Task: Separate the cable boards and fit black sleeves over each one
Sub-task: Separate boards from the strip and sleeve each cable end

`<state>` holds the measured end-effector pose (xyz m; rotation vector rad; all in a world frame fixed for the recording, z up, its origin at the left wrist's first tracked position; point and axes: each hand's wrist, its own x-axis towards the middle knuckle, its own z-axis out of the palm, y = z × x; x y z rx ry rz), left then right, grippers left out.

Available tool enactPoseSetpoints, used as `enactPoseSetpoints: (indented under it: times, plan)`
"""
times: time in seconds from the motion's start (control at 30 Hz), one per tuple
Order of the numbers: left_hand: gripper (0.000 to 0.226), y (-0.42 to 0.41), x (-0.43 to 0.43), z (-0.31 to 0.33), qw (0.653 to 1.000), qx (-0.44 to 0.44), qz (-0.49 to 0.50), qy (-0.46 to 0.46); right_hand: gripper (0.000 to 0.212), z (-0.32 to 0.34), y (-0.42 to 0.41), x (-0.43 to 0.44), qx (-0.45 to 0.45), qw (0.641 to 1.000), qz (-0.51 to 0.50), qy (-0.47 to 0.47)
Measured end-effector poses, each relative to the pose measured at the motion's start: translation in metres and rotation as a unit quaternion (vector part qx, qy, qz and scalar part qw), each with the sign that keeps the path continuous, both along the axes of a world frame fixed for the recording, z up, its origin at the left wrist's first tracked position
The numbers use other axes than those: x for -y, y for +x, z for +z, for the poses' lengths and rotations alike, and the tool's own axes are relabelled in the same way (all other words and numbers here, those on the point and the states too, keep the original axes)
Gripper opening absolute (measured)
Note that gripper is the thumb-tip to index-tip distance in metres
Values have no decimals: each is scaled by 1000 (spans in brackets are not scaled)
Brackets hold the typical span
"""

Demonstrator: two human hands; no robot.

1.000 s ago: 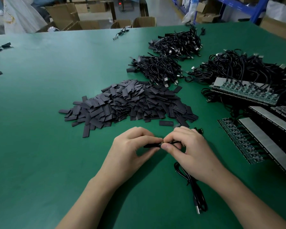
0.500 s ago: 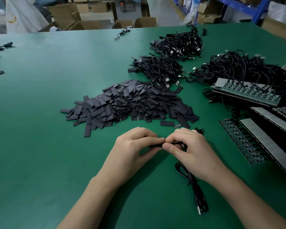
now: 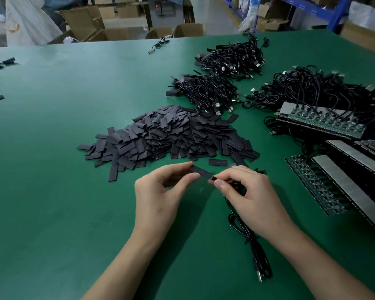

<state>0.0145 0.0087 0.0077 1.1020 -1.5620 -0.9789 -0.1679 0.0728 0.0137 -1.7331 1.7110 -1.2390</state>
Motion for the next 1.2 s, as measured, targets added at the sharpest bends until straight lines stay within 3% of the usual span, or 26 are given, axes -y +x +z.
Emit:
enactPoseSetpoints:
  times: [0.37,0.53,0.63,0.73,0.9,1.2]
  plan:
    - [18,-3,-4,-4,999,-11,-31,39,8,-5,-2,2,-31,998,-54,-26]
    - [29,-6,-8,-3,998,-33,-48,34,6,-7,-2,2,-43,998,-50,-13]
    - [18,-6,-5,-3,998,-40,-37,28,9,-8,0,1,-7,999,-49,9]
    - [17,-5,-2,-1,994,-83,-45,57,14,-6,-1,-1,33,998,-57,5]
    - [18,-8,-4,0,985,-137,-66,78,14,-5,3,-2,8,998,-62,11]
    - [25,-9,-3,-4,993,-70,-72,55,16,-4,2,-2,37,997,-67,10]
